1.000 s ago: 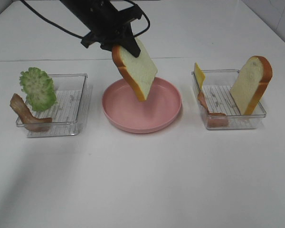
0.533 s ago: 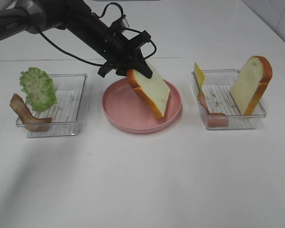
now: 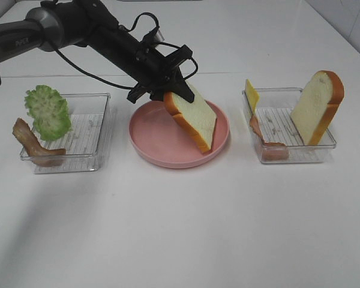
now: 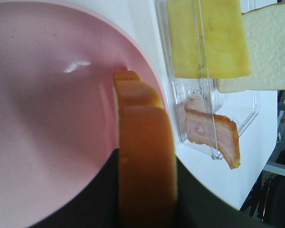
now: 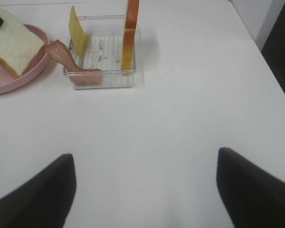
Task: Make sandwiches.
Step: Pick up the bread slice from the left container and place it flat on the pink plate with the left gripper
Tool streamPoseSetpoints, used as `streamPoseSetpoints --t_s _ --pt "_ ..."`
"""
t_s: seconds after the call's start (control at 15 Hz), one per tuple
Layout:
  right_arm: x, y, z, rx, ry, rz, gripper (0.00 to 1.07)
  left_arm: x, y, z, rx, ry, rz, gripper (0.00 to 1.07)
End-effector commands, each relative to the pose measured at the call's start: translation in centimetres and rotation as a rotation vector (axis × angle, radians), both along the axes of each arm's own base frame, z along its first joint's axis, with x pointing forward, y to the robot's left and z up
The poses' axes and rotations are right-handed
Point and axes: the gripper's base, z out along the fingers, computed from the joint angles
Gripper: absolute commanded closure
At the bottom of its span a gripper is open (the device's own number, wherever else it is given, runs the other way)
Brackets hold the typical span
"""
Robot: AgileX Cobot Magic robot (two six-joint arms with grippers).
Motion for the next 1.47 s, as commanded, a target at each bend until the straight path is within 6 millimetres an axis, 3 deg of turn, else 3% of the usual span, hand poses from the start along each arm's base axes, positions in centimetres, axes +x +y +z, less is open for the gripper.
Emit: streamPoseSetpoints --t_s 0.07,0.13,0.2,0.27,0.33,0.47,0.87,1.27,1.47 --pt "-0.2 0.0 0.0 -0.007 -0.024 -0.004 0.30 -0.3 -0.4 0.2 -0.003 0.014 -0.017 1.05" --pt "-0.2 0.0 0.0 -0.007 -0.024 -0.004 0.30 -0.3 -0.4 0.2 -0.003 0.012 -0.016 0.99" --pt "-0.2 0.0 0.0 -0.007 -0.024 -0.004 0.30 -0.3 -0.4 0.2 -0.003 0.012 -0.014 0.84" --pt "-0.2 0.0 0.0 -0.007 -0.024 -0.004 0.30 -0.3 -0.4 0.2 -0.003 0.012 -0.014 0.78" --pt "-0.2 0.0 0.0 -0.007 -0.024 -0.004 0.30 -0.3 -0.4 0.2 -0.003 0.001 -0.020 0.63" --pt "-0.2 0.0 0.0 -0.007 -0.024 -0.004 0.30 -0.3 -0.3 0.2 0.000 -0.010 -0.031 0.51" --pt "-0.2 0.0 0.0 -0.007 -0.024 -0.004 0.30 -1.3 -1.3 -0.5 0.246 -0.118 -0.150 0.51" --pt "-0.1 0.0 0.0 -0.006 -0.023 -0.004 0.30 -1.7 -1.2 2.0 0.477 -0.225 -0.118 0.50" --pt "-0.1 0.0 0.0 -0.006 -0.023 -0.004 0.30 -2.1 -1.1 1.9 0.487 -0.157 -0.085 0.36"
